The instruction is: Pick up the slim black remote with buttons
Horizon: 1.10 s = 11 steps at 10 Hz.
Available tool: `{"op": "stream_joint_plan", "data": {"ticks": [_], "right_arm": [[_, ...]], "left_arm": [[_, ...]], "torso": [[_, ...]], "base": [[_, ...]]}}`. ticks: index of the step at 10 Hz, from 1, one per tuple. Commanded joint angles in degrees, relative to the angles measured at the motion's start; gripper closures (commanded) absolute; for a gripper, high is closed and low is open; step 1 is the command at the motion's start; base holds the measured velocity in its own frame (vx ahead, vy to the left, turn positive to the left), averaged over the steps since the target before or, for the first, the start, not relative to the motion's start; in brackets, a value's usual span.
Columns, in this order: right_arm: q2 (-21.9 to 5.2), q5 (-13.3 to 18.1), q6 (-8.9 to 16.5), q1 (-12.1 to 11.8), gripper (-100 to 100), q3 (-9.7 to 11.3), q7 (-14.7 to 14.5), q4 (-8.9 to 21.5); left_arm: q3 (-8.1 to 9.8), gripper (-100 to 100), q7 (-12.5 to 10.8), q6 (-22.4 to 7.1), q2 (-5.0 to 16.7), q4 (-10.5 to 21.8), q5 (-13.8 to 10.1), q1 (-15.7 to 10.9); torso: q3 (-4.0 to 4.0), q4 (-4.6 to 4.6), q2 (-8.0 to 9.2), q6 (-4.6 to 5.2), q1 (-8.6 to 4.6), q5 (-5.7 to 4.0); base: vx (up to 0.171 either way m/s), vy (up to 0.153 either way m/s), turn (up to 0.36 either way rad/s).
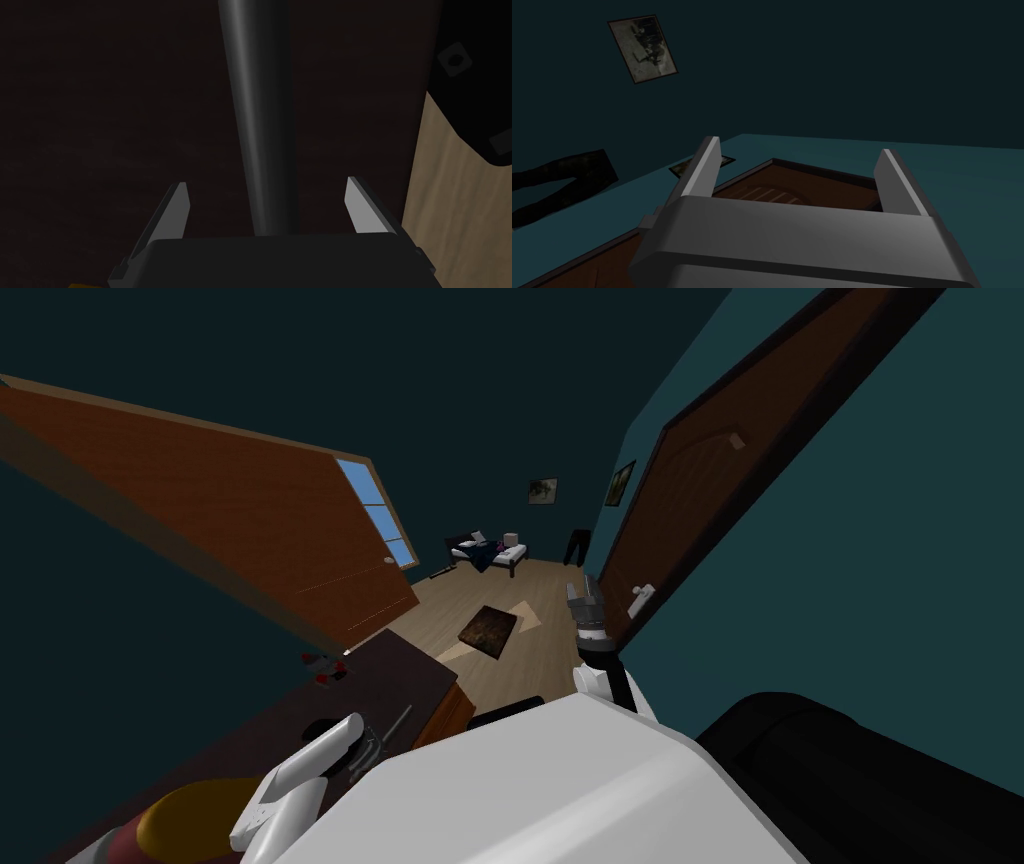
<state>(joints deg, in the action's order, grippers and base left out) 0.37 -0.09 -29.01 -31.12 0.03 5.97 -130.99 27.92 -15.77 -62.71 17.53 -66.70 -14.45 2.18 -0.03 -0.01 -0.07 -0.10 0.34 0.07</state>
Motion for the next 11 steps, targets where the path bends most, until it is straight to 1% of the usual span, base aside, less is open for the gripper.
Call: {"op": "stream_joint_plan", "data": {"ticks": [1,4,5,6,7,10,11], "right_arm": [[0.00,0.00,0.00,0.00,0,0.00,0.00,0.00],[0.00,0.00,0.00,0.00,0,0.00,0.00,0.00],[0.00,0.00,0.00,0.00,0,0.00,0.00,0.00],[0.01,0.00,0.00,-0.01,0,0.00,0.00,0.00],[0.01,0.00,0.00,-0.01,0,0.00,0.00,0.00],[0.00,0.00,0.00,-0.01,0,0.00,0.00,0.00],[0.00,0.00,0.00,-0.01,0,0.00,0.00,0.00]], "left_arm": [[0.29,-100,-0.50,-1.82,0.83,2.77,-0.59,-1.17],[0.64,-100,-1.20,-4.45,2.05,5.76,-1.47,-2.44],[0.57,-100,-1.02,-3.76,1.78,5.11,-1.27,-2.17],[0.58,0,-1.07,-3.96,1.82,5.22,-1.30,-2.22],[0.23,-100,-0.96,-2.33,1.38,6.49,-1.11,-2.26],[-0.47,-100,-0.73,0.89,0.51,9.06,-0.74,-2.34],[-0.58,-100,-0.70,1.42,0.37,9.49,-0.68,-2.36]], "torso": [[0.00,0.00,0.00,0.00,0.00,0.00],[-0.02,-0.01,-0.03,-0.01,-0.11,-0.02],[-0.02,-0.01,-0.03,0.00,-0.13,-0.03],[-0.02,-0.01,-0.04,-0.03,-0.20,-0.04],[-0.03,-0.01,-0.06,-0.02,-0.25,-0.05],[-0.11,-0.04,-0.18,-0.03,-0.17,-0.03],[-0.11,-0.04,-0.19,-0.03,-0.17,-0.03]], "base": [[-0.014,0.059,-0.149],[-0.012,0.041,-0.109],[-0.007,0.017,-0.026],[0.000,0.000,0.000],[0.012,0.015,0.020],[0.031,0.029,0.023],[0.023,0.020,0.014]]}}
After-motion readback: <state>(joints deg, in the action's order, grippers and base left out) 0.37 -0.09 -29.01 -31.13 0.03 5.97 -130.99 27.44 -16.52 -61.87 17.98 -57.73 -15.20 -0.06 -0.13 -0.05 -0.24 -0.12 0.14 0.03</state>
